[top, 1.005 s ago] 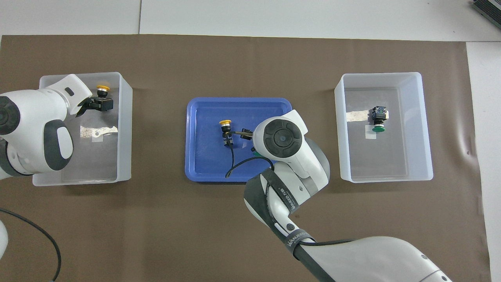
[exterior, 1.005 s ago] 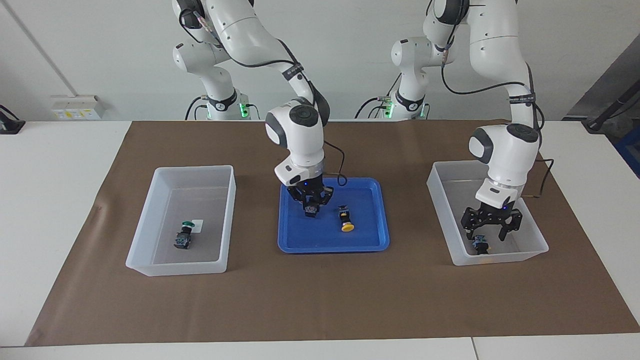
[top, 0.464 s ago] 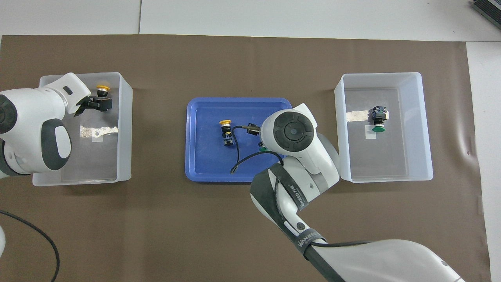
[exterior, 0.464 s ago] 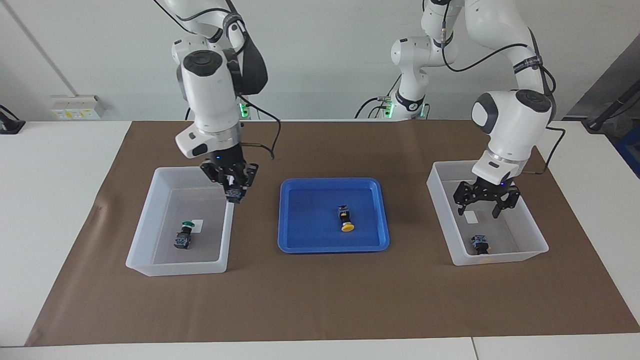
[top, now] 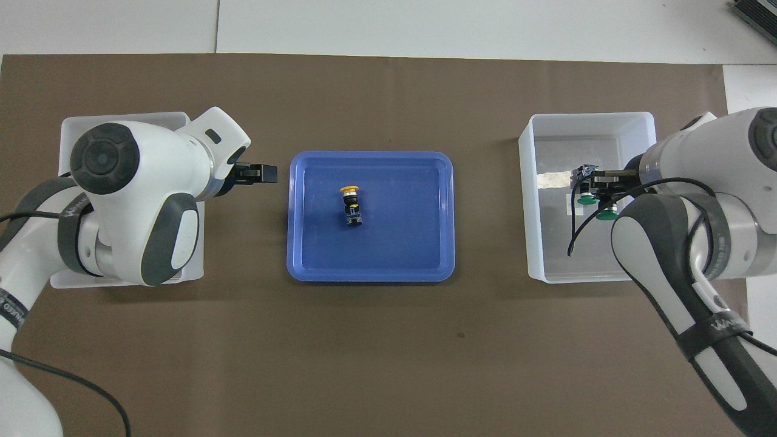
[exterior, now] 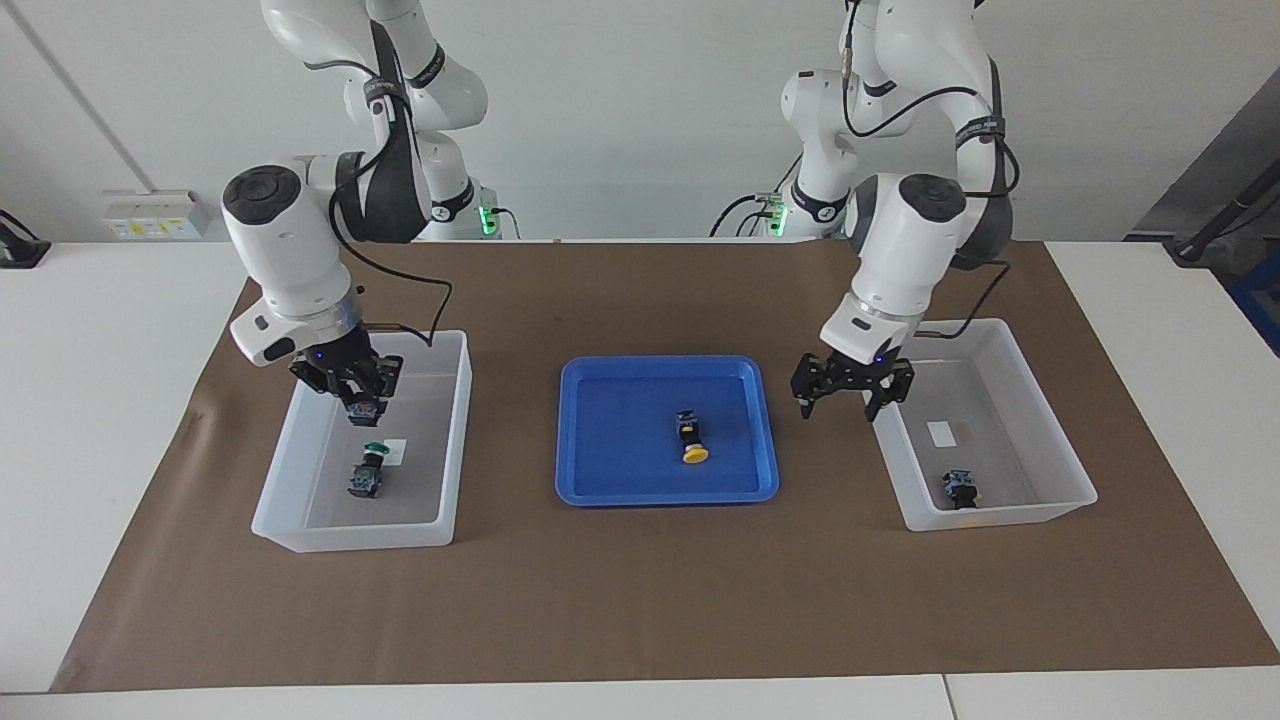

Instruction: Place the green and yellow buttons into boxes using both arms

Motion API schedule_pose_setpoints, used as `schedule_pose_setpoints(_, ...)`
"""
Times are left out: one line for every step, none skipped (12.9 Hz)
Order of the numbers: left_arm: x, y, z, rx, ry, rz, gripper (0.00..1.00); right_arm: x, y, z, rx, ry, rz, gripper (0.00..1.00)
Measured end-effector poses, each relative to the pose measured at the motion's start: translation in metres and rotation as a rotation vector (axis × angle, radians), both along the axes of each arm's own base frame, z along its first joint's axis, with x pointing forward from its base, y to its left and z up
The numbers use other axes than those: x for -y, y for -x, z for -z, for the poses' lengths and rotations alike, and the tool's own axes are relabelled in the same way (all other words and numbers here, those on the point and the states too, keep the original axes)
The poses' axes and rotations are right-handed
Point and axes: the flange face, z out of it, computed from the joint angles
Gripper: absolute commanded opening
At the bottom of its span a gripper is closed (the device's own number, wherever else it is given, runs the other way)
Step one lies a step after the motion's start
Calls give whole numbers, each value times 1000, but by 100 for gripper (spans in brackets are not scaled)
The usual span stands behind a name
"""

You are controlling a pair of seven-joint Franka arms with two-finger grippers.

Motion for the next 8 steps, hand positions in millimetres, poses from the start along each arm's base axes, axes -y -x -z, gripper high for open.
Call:
schedule_pose_setpoints(26,10,9,-18,12,-35,100,3,3,17,6,-5,5,0)
schedule_pose_setpoints(49,19,18,-29,23,-64,100,3,6,33,8,-18,14,0)
schedule_pose_setpoints(67,26,28,-38,31,-84,100,1,8,44,6,-35,25,0)
schedule_pose_setpoints(82,31,40,-49,34,-99,100,0,10,52,1,-54,39,0)
schedule_pose_setpoints(98,36,56,-54,42,-116,100,0,11,58,-4,-73,55,0)
schedule_pose_setpoints(111,39,69,-50,55,-135,100,0,11,61,-2,-82,63,1)
schedule_pose_setpoints(121,42,80,-47,69,-162,100,0,11,65,3,-85,67,24)
schedule_pose_setpoints(130,45,88,-45,80,-185,100,0,12,69,3,-84,68,64)
